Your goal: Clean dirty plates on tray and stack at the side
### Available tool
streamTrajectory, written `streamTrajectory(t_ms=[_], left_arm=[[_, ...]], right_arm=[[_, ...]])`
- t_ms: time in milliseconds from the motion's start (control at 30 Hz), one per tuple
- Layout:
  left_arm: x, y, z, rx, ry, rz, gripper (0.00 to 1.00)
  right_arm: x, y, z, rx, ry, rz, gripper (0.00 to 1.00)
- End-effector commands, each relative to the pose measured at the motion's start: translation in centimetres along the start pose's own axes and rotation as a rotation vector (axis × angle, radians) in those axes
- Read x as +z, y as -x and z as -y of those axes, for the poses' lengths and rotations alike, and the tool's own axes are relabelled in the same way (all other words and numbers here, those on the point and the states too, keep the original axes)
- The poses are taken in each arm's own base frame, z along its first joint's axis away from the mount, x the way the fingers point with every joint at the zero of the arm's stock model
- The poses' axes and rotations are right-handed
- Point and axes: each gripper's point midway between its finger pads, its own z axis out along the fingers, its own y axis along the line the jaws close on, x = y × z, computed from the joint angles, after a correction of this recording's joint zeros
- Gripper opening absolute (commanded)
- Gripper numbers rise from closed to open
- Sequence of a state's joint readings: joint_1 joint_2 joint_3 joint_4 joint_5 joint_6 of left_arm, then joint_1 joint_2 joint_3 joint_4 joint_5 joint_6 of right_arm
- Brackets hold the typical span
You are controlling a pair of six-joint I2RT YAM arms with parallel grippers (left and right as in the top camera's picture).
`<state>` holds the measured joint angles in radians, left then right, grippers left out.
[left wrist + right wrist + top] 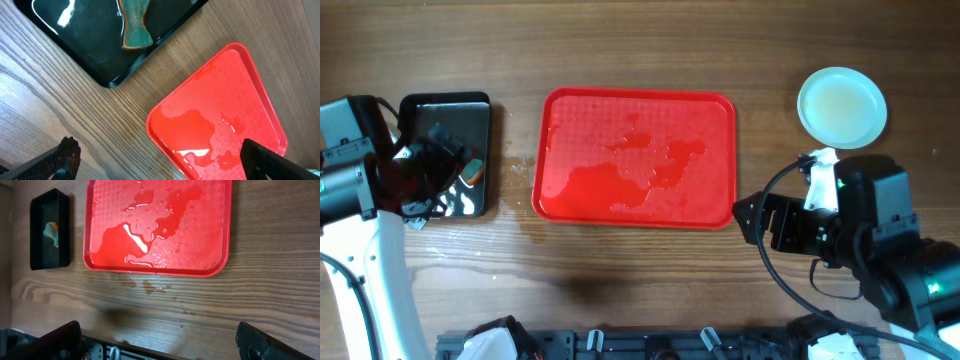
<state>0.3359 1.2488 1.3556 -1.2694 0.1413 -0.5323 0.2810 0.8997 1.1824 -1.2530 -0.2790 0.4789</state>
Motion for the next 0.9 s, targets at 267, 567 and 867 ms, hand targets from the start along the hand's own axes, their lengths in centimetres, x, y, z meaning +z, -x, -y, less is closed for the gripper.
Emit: streamTrajectory(t_ms=[267, 567, 867], left_arm=[[-0.4, 0.0, 0.3, 0.005, -0.021, 0.005, 1.0], [-0.4, 0.0, 0.3, 0.006, -0.021, 0.005, 1.0], [-0.4, 0.0, 0.3, 0.005, -0.021, 0.005, 1.0]], right_arm=[[2.8, 1.0, 2.5, 0.036, -0.148, -0.053, 1.0], [2.8, 2.0, 2.7, -0.091, -0.009, 0.3, 1.0], [-0.4, 2.4, 1.2, -0.46, 0.137, 0.793, 1.0]])
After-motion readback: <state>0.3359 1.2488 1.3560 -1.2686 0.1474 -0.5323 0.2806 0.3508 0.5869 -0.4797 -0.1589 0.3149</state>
